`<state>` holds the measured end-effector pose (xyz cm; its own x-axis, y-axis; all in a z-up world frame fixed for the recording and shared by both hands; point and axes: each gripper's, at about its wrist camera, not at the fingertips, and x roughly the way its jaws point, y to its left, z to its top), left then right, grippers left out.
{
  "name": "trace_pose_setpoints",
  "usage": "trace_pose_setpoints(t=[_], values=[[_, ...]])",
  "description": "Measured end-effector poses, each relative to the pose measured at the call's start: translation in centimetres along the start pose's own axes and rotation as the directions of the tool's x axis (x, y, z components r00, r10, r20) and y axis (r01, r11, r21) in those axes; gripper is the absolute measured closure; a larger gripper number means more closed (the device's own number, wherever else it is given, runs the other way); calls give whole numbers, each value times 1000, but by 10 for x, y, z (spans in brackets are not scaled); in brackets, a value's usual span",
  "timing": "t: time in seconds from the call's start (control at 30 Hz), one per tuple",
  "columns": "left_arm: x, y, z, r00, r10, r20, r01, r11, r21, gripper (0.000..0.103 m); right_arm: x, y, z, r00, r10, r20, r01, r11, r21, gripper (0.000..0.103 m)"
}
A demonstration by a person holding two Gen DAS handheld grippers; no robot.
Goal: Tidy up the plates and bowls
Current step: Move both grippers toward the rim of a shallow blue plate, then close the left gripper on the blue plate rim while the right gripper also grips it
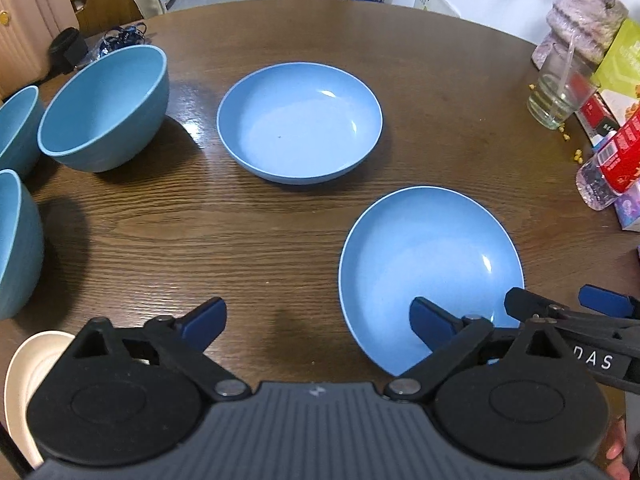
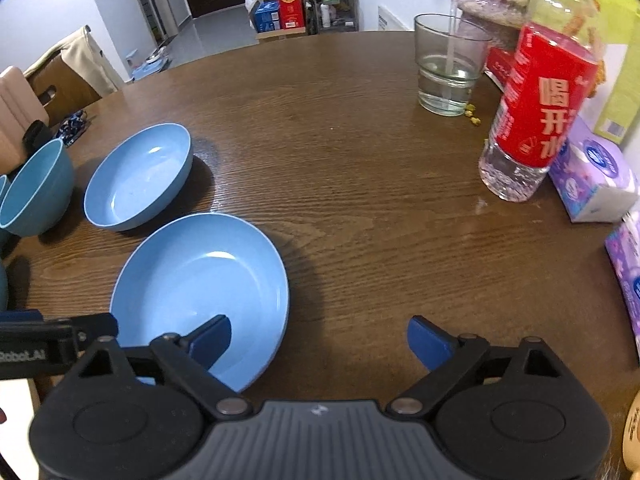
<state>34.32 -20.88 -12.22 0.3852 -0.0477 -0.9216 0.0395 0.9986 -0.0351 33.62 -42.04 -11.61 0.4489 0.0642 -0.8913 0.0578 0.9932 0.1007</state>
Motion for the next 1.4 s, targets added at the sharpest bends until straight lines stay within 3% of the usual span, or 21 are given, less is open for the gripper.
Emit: trace_pose_setpoints(t=[0.23,0.63,0.83,1.0,1.4], values=[[19,-4,6,999,-1,-47,0,1000,-24,28,15,0,8,1000,25,-13,-26,1000,-12,29],[38,-9,14,994,-42,-97,37,998,-51,55,31,-1,12,996,83,-39,-82,996,22,55],[44,-10,16,992,-71,-105,66,997,-50,68,36,-1,14,993,108,-50,-107,994,31,71],[45,-11,18,990,-100,-102,97,995,-40,82,40,-1,15,990,135,-52,-133,990,44,90],[42,-7,17,989,-113,-96,111,993,-30,86,38,1,13,990,137,-29,-136,990,34,95]])
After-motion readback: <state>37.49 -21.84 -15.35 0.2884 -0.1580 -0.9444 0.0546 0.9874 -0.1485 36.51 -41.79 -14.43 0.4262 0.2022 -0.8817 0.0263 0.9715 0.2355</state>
